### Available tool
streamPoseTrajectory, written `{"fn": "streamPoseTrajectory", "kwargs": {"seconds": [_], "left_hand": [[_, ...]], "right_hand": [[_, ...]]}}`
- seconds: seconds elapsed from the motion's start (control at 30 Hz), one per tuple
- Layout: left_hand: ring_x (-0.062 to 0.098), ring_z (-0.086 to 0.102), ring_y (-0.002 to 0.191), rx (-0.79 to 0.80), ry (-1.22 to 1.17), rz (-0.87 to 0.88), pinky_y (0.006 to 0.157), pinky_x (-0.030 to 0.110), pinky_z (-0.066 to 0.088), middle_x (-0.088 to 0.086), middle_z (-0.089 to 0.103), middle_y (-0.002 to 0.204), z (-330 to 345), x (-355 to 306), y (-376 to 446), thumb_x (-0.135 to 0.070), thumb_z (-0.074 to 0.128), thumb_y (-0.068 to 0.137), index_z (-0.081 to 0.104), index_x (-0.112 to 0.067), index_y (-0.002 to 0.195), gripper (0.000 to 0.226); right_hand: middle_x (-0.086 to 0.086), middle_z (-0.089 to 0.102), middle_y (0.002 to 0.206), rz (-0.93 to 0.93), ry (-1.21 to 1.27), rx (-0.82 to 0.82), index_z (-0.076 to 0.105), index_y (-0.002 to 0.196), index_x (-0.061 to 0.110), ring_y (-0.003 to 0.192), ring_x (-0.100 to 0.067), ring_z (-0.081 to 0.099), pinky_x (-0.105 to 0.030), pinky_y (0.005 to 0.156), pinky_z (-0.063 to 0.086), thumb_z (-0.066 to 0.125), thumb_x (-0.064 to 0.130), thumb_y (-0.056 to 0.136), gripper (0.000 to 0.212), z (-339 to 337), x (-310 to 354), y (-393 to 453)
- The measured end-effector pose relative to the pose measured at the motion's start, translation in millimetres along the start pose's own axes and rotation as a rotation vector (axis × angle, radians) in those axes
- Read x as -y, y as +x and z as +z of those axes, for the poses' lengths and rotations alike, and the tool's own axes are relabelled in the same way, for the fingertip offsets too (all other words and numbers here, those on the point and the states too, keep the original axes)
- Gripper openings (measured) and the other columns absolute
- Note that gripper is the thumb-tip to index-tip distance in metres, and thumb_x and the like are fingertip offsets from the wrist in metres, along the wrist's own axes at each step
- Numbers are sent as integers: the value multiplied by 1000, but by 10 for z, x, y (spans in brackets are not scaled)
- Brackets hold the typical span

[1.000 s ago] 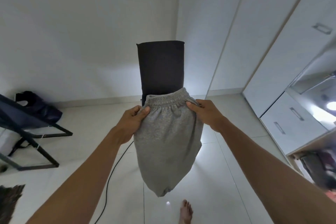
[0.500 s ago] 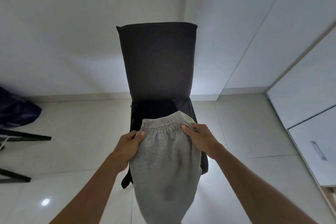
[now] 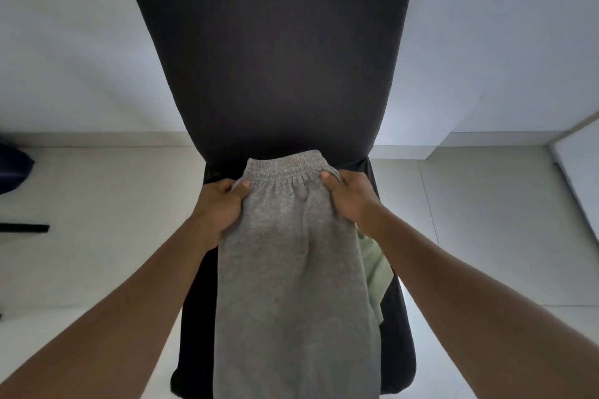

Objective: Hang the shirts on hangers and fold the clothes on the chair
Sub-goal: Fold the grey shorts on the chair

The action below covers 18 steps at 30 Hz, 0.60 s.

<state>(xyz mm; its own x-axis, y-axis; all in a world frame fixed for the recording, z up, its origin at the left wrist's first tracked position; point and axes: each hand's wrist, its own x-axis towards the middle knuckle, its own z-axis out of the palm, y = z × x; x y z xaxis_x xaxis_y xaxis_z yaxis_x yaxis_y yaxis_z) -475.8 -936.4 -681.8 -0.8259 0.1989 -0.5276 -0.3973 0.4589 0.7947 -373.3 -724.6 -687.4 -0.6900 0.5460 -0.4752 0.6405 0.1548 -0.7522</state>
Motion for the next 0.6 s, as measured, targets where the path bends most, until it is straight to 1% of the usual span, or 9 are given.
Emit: {"fn": "streamPoseTrajectory", "kwargs": {"seconds": [0.1, 0.13, 0.2, 0.27, 0.33, 0.4, 0.47, 0.53, 0.6], "left_hand": [[20, 68, 85, -20, 46, -17, 84, 33, 56, 8, 73, 100, 121, 207, 305, -40, 64, 95, 72, -14, 98, 28], [20, 68, 86, -27, 60, -33, 86, 34, 56, 8, 72, 101, 156, 288, 378, -43, 64, 94, 72, -14, 100, 31], [20, 67, 88, -47, 74, -63, 89, 37, 55, 6, 72, 100, 201, 406, 435, -55, 64, 89, 71, -13, 102, 44], [20, 67, 91, -77, 83, -68, 89, 39, 55, 4, 71, 98, 205, 489, 391, -71, 63, 80, 70, -13, 100, 62], [18, 66, 93, -108, 90, -64, 88, 39, 55, 1, 69, 101, 174, 573, 234, -80, 61, 74, 68, -14, 103, 72], [15, 64, 95, -116, 90, -60, 89, 38, 54, 0, 67, 105, 108, 697, -10, -77, 63, 75, 65, -14, 109, 72], [16, 64, 99, -93, 95, -76, 91, 39, 54, 0, 66, 112, 36, 905, -289, -73, 67, 75, 62, -14, 117, 72], [17, 66, 100, -59, 81, -118, 87, 39, 56, 0, 66, 114, -25, 1113, -613, -67, 72, 75, 59, -14, 123, 73], [19, 66, 100, -34, 63, -164, 86, 40, 56, 1, 65, 115, -49, 1324, -915, -61, 74, 73, 58, -12, 126, 74]], "right_hand": [[-8, 72, 103, 25, -20, -14, 73, 99, 18, 105, -31, 64, -42, 96, 51, 55, 53, 96, 39, 202, -209, 284], [-9, 71, 107, 43, -20, -14, 73, 103, 19, 108, -32, 63, -43, 98, 50, 55, 53, 96, 39, 256, -274, 342], [-10, 70, 115, 93, -18, -12, 71, 113, 20, 113, -32, 61, -42, 101, 48, 55, 57, 94, 44, 311, -365, 397], [-7, 69, 115, 115, -4, -10, 69, 119, 21, 111, -30, 62, -42, 100, 49, 57, 64, 90, 53, 307, -437, 394], [-1, 68, 110, 101, 22, -20, 66, 118, 25, 103, -24, 64, -43, 95, 52, 58, 71, 84, 58, 263, -511, 286], [5, 66, 108, 64, 32, -59, 62, 120, 28, 99, -19, 63, -41, 89, 54, 60, 72, 82, 58, 215, -596, 78], [8, 65, 108, 44, 8, -113, 56, 125, 30, 98, -17, 64, -42, 87, 56, 60, 72, 82, 61, 195, -721, -192], [7, 64, 108, 46, 28, -152, 52, 129, 30, 97, -17, 65, -44, 85, 58, 63, 69, 83, 61, 186, -872, -517], [4, 64, 111, 69, 57, -152, 50, 132, 27, 97, -17, 64, -41, 86, 57, 65, 60, 86, 59, 184, -1048, -879]]}}
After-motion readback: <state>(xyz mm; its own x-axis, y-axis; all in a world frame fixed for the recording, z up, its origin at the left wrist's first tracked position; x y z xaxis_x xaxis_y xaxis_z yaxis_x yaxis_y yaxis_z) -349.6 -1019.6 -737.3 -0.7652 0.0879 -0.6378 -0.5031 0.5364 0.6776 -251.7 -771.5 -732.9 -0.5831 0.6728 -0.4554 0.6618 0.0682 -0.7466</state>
